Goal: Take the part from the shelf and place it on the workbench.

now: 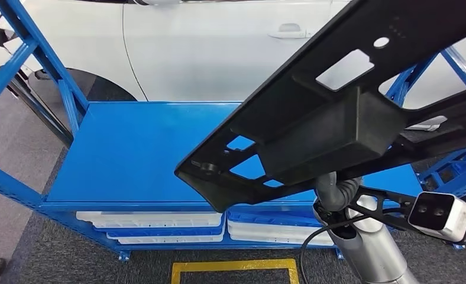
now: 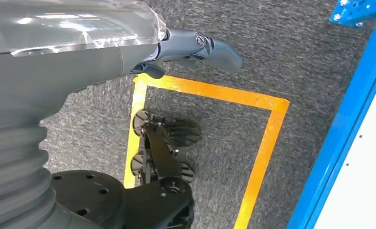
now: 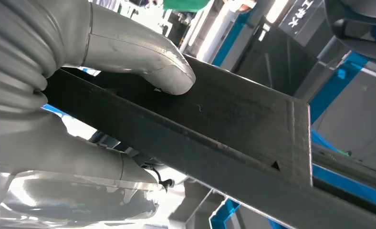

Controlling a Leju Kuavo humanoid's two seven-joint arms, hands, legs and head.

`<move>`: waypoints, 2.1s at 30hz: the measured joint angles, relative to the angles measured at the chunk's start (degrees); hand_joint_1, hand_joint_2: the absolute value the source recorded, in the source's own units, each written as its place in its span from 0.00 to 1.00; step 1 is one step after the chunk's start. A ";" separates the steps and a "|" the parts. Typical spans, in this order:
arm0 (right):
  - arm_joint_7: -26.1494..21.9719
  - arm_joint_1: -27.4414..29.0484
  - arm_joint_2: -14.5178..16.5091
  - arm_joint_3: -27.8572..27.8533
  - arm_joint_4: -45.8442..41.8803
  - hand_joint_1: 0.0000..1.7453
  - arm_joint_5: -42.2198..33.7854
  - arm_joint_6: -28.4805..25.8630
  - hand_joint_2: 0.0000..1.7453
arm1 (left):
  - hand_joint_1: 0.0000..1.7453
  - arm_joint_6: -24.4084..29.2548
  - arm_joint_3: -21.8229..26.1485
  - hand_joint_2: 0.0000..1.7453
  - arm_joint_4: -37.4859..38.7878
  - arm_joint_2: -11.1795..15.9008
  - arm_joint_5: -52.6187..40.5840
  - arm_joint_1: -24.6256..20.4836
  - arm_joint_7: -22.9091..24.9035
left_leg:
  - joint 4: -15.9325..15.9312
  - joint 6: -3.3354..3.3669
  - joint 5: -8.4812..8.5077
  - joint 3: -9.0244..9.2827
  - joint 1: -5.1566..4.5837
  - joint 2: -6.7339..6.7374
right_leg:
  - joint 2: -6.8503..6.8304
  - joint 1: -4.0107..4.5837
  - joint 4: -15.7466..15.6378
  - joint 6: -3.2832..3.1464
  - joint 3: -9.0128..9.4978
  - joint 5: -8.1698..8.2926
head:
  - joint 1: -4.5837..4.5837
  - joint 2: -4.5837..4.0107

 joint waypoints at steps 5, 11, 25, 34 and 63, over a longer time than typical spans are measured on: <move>-0.27 1.29 0.02 0.57 -1.58 1.00 1.25 -2.76 1.00 | 0.00 0.93 0.01 1.00 0.00 0.21 0.03 -0.39 1.76 | -1.13 2.20 1.63 -0.56 0.03 0.93 | -0.24 -0.32 3.96 1.15 -1.67 -3.70 | 0.00 0.01; -0.97 1.93 0.10 0.91 -1.69 1.00 0.82 -3.71 1.00 | 0.00 1.78 0.05 1.00 0.00 0.45 0.49 -0.39 2.53 | -0.81 2.44 3.56 -3.40 -0.51 1.58 | -0.58 -0.42 11.90 1.23 -1.89 -7.96 | 0.00 0.00; -2.18 2.85 0.04 1.97 -4.13 1.00 2.13 -5.60 1.00 | 0.00 3.31 0.38 1.00 0.11 1.46 0.85 -0.26 3.89 | 15.23 -1.11 -5.11 -7.50 -0.09 1.51 | -1.46 0.14 -1.62 -1.29 0.37 0.80 | 0.01 0.00; -2.24 4.92 0.02 1.43 -6.24 1.00 2.24 -2.33 1.00 | 0.00 2.21 0.50 1.00 0.11 2.45 0.81 -0.30 4.33 | -3.08 1.68 -1.48 4.98 -0.53 1.06 | -0.97 0.03 -0.43 0.97 -2.74 2.87 | 0.02 0.00; -2.17 6.58 -0.01 -0.83 -3.39 1.00 0.31 4.35 1.00 | 0.00 4.75 3.30 1.00 0.18 0.05 3.95 0.19 8.22 | -3.00 0.38 -3.36 6.42 -0.05 1.17 | -1.56 -0.10 -1.41 1.00 -3.05 5.04 | -0.01 0.00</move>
